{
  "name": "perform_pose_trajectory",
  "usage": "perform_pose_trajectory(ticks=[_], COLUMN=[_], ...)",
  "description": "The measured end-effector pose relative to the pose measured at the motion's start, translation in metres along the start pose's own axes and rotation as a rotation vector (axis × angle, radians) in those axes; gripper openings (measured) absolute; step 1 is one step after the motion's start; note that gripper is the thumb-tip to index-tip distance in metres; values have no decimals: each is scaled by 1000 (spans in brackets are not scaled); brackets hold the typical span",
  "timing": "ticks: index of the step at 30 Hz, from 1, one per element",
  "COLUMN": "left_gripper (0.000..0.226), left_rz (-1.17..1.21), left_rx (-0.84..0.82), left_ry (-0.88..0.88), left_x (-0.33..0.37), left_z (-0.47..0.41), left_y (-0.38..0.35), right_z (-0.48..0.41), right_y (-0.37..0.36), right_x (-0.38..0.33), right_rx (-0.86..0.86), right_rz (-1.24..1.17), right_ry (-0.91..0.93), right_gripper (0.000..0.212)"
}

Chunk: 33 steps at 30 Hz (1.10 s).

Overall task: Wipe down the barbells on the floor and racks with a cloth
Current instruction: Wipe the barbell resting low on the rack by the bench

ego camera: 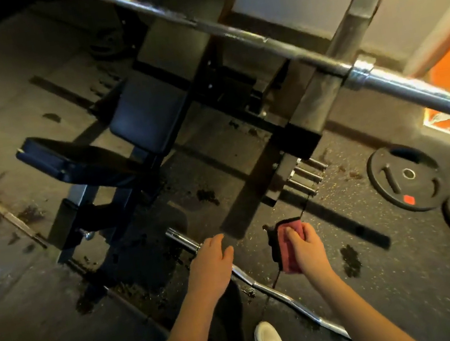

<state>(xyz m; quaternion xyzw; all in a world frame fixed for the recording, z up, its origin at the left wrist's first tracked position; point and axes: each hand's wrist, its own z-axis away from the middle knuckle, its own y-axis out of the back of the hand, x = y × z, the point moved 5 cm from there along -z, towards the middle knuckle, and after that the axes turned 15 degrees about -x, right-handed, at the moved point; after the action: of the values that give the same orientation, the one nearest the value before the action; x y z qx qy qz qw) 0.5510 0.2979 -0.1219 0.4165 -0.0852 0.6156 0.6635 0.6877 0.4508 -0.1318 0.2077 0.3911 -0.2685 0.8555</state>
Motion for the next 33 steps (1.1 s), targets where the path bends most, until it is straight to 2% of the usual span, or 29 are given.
perform_pose_trajectory(ticks=[9, 13, 21, 29, 33], left_gripper=[41, 36, 37, 39, 43], left_rz=[-68, -140, -413, -771, -833], left_rx=[-28, -34, 3, 126, 238], left_ry=[-177, -292, -341, -407, -458], left_x=[114, 176, 290, 372, 398], left_z=[37, 39, 3, -65, -99], left_y=[13, 1, -17, -28, -15], right_z=[71, 76, 64, 33, 12], right_y=[76, 122, 211, 274, 283], right_x=[-58, -73, -106, -136, -145], right_rx=[205, 264, 264, 239, 223], right_rz=[-147, -201, -208, -81, -21], right_ry=[115, 171, 221, 242, 226], right_gripper=[17, 11, 6, 24, 30])
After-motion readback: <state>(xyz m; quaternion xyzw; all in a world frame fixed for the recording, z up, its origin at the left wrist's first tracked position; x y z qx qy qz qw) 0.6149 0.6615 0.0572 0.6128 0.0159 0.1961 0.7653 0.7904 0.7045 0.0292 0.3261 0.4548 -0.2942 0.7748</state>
